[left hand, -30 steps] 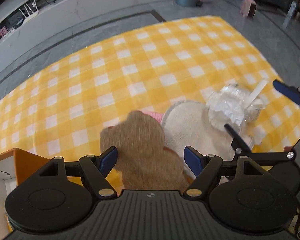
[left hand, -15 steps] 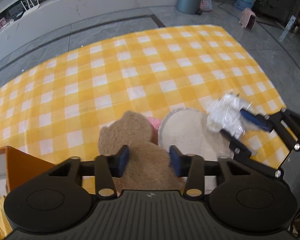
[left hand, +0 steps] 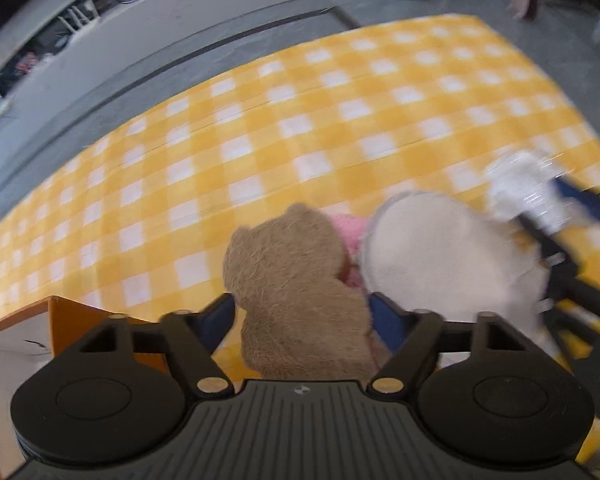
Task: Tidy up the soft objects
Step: 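Grasp the brown sponge bear with the left gripper while the right gripper grasps the clear plastic bag, then lift the brown sponge bear with the left gripper while the right gripper lifts the plastic bag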
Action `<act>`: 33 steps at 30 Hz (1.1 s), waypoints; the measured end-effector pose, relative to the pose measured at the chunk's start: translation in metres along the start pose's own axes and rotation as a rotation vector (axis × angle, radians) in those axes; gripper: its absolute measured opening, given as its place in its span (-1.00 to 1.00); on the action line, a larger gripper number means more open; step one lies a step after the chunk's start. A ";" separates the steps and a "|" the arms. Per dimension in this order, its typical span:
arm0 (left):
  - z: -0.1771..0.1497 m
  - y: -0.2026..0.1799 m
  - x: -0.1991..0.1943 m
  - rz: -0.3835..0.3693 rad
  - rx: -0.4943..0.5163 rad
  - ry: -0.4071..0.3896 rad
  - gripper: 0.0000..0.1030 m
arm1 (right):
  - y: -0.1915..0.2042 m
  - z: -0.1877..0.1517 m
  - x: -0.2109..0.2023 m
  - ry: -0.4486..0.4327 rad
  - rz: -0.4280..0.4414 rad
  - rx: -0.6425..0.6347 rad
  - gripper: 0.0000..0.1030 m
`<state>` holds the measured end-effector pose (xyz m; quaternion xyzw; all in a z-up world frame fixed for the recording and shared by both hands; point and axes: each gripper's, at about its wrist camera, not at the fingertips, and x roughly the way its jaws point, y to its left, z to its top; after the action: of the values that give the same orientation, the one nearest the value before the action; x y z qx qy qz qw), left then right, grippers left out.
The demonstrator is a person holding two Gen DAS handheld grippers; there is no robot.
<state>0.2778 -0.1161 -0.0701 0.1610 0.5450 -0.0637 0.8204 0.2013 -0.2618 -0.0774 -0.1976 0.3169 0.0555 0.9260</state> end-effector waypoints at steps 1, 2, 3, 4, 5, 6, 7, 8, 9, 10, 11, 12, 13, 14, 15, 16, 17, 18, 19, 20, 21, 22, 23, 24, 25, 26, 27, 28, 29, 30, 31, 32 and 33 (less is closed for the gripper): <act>0.001 -0.004 0.006 0.008 0.011 0.009 0.79 | -0.002 0.000 0.001 0.003 -0.002 0.011 -0.33; 0.002 -0.008 0.012 0.032 0.029 0.028 0.77 | -0.003 -0.001 0.002 0.006 0.006 0.022 -0.33; 0.006 -0.012 0.015 0.057 0.049 0.045 0.80 | -0.004 -0.002 0.003 0.006 0.010 0.026 -0.33; 0.009 -0.015 0.017 0.072 0.058 0.055 0.81 | -0.004 -0.002 0.003 0.005 0.010 0.021 -0.33; 0.012 -0.017 0.019 0.082 0.059 0.070 0.81 | -0.003 -0.003 0.002 0.005 0.011 0.012 -0.33; 0.013 -0.017 0.022 0.089 0.061 0.097 0.81 | -0.002 -0.003 0.002 0.003 0.011 0.005 -0.33; 0.014 -0.016 0.025 0.085 0.060 0.122 0.81 | -0.001 -0.003 0.002 0.001 0.017 0.001 -0.33; 0.015 -0.013 0.027 0.066 0.046 0.133 0.69 | -0.001 -0.002 0.001 -0.004 0.023 0.002 -0.33; 0.014 -0.008 0.028 0.041 0.016 0.141 0.63 | -0.001 -0.001 0.001 -0.007 0.026 0.003 -0.33; 0.014 -0.003 0.030 0.018 -0.019 0.156 0.51 | -0.001 -0.001 0.000 -0.010 0.031 0.005 -0.34; 0.014 0.002 0.031 -0.001 -0.056 0.167 0.34 | -0.002 0.000 -0.001 -0.015 0.036 0.007 -0.34; 0.014 0.007 0.032 -0.001 -0.085 0.178 0.31 | -0.003 0.001 -0.003 -0.022 0.038 0.013 -0.34; 0.013 0.011 0.032 -0.016 -0.104 0.183 0.29 | -0.004 0.002 -0.005 -0.030 0.040 0.019 -0.34; 0.011 0.015 0.032 -0.035 -0.116 0.178 0.26 | -0.005 0.002 -0.007 -0.036 0.045 0.026 -0.34; 0.010 0.018 0.031 -0.048 -0.124 0.172 0.24 | -0.005 0.002 -0.008 -0.043 0.046 0.032 -0.34; 0.008 0.020 0.029 -0.060 -0.133 0.168 0.22 | -0.006 0.003 -0.010 -0.049 0.044 0.035 -0.34; 0.006 0.022 0.028 -0.071 -0.140 0.162 0.20 | -0.006 0.003 -0.011 -0.051 0.043 0.037 -0.34; 0.004 0.024 0.025 -0.081 -0.139 0.149 0.20 | -0.006 0.003 -0.012 -0.054 0.042 0.039 -0.34; 0.002 0.024 0.022 -0.090 -0.127 0.136 0.17 | -0.007 0.003 -0.012 -0.057 0.041 0.043 -0.34; 0.001 0.024 0.018 -0.096 -0.109 0.123 0.14 | -0.008 0.002 -0.013 -0.059 0.041 0.048 -0.34; -0.001 0.024 0.013 -0.097 -0.097 0.107 0.12 | -0.008 0.002 -0.014 -0.060 0.040 0.052 -0.34; -0.001 0.024 0.008 -0.099 -0.090 0.092 0.09 | -0.008 0.002 -0.015 -0.062 0.041 0.055 -0.34; -0.002 0.024 0.002 -0.104 -0.090 0.079 0.01 | -0.008 0.002 -0.015 -0.063 0.039 0.057 -0.34; -0.002 0.025 -0.002 -0.100 -0.089 0.067 -0.03 | -0.009 0.002 -0.016 -0.063 0.040 0.058 -0.34; -0.002 0.025 -0.006 -0.094 -0.081 0.059 -0.32 | -0.009 0.002 -0.016 -0.062 0.042 0.057 -0.34; -0.002 0.025 -0.009 -0.088 -0.069 0.057 -0.30 | -0.009 0.002 -0.016 -0.061 0.044 0.060 -0.34; -0.002 0.024 -0.013 -0.090 -0.057 0.045 -0.30 | -0.010 0.002 -0.017 -0.060 0.045 0.065 -0.34; -0.003 0.024 -0.017 -0.095 -0.042 0.032 -0.30 | -0.011 0.002 -0.017 -0.059 0.045 0.073 -0.34; -0.003 0.024 -0.020 -0.090 -0.035 0.023 -0.31 | -0.012 0.002 -0.018 -0.055 0.046 0.085 -0.34; -0.003 0.023 -0.021 -0.083 -0.037 0.020 -0.31 | -0.013 0.002 -0.018 -0.053 0.046 0.097 -0.34; -0.003 0.023 -0.022 -0.079 -0.043 0.017 -0.31 | -0.015 0.002 -0.019 -0.052 0.047 0.108 -0.34; -0.002 0.024 -0.023 -0.079 -0.051 0.011 -0.31 | -0.017 0.002 -0.021 -0.056 0.046 0.118 -0.34; -0.002 0.025 -0.025 -0.083 -0.060 0.005 -0.31 | -0.019 0.002 -0.023 -0.062 0.045 0.129 -0.34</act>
<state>0.2732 -0.0935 -0.0434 0.1138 0.5549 -0.0810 0.8201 0.1888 -0.2785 -0.0561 -0.1285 0.2954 0.0620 0.9447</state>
